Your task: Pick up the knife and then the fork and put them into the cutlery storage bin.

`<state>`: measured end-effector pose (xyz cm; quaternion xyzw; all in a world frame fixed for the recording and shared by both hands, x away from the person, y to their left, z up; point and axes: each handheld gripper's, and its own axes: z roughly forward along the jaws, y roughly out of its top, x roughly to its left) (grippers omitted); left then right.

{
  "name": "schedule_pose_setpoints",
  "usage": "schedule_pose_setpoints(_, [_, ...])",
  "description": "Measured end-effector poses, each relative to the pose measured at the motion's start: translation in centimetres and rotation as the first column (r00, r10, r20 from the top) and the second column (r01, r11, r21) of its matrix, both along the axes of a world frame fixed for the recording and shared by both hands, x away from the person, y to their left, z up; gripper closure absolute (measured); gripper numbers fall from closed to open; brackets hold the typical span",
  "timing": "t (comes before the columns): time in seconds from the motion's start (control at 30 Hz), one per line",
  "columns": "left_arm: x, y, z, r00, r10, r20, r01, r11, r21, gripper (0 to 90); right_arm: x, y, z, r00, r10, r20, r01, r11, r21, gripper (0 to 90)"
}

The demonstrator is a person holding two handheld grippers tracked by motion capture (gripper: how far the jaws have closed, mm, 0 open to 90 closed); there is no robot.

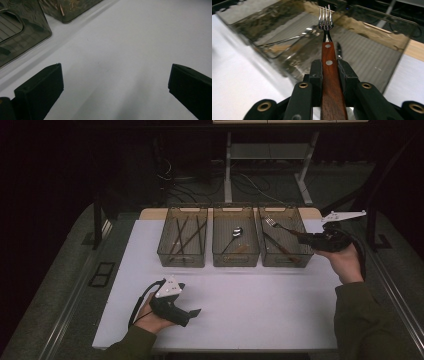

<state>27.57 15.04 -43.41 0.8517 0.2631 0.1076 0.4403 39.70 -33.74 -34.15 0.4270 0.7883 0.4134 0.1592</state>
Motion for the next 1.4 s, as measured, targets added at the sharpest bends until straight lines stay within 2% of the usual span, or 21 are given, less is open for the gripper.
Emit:
schedule_pose_setpoints(0.03, [0.0, 0.0, 0.0, 1.0, 0.0, 0.0, 0.0, 1.0, 0.0, 0.0, 0.3, -0.1, -0.1, 0.9999, -0.01, 0.005, 0.01, 0.9999, -0.005, 75.7])
schedule_pose_setpoints(0.13, [0.0, 0.0, 0.1, 0.9999, 0.0, 0.014, 0.0, 1.0, 0.0, 0.0, 1.2, -0.2, -0.4, 0.9988, -0.046, -0.018, 0.046, 0.9989, -0.009, 75.7])
schedule_pose_setpoints(0.27, [-0.1, 0.0, 0.1, 0.9999, -0.001, 0.013, 0.001, 1.0, -0.003, 0.0, 2.5, -0.1, -1.2, 0.9953, -0.085, -0.047, 0.084, 0.9963, -0.02, 75.7])
schedule_pose_setpoints(0.43, [-0.1, -0.2, 0.0, 0.9999, -0.012, 0.011, 0.011, 0.9999, 0.006, 0.0, 4.1, 0.2, -2.4, 0.9901, -0.113, -0.084, 0.112, 0.9936, -0.02, 75.7])
schedule_pose_setpoints(0.57, [-0.1, -0.2, 0.0, 0.9998, -0.018, 0.013, 0.018, 0.9998, 0.004, 0.0, 5.2, 0.9, -3.2, 0.9862, -0.126, -0.107, 0.12, 0.9912, -0.055, 75.7])
schedule_pose_setpoints(0.73, [-0.2, -0.3, 0.0, 0.9996, -0.026, 0.012, 0.026, 0.9996, 0.008, 0.0, 6.2, 1.9, -4.4, 0.9765, -0.151, -0.154, 0.137, 0.9856, -0.099, 75.7])
schedule_pose_setpoints(1.03, [-0.2, -0.4, 0.0, 0.9994, -0.035, 0.005, 0.035, 0.9992, 0.019, 0.0, 6.9, 2.7, -5.5, 0.9676, -0.166, -0.19, 0.145, 0.9819, -0.121, 75.6])
schedule_pose_setpoints(1.17, [-0.2, -0.5, -0.1, 0.9991, -0.041, 0.001, 0.041, 0.9989, 0.024, 0.0, 7.0, 2.7, -5.6, 0.9671, -0.163, -0.195, 0.14, 0.9823, -0.124, 75.4])
schedule_pose_setpoints(1.27, [-0.2, -0.5, -0.1, 0.9992, -0.04, -0.003, 0.041, 0.9989, 0.024, 0.0, 7.0, 2.6, -5.6, 0.971, -0.16, -0.177, 0.138, 0.982, -0.128, 74.7])
schedule_pose_setpoints(1.4, [-0.2, -0.5, -0.1, 0.9992, -0.04, -0.003, 0.041, 0.999, 0.021, 0.0, 6.9, 2.5, -5.3, 0.9745, -0.158, -0.16, 0.142, 0.9845, -0.102, 65.5])
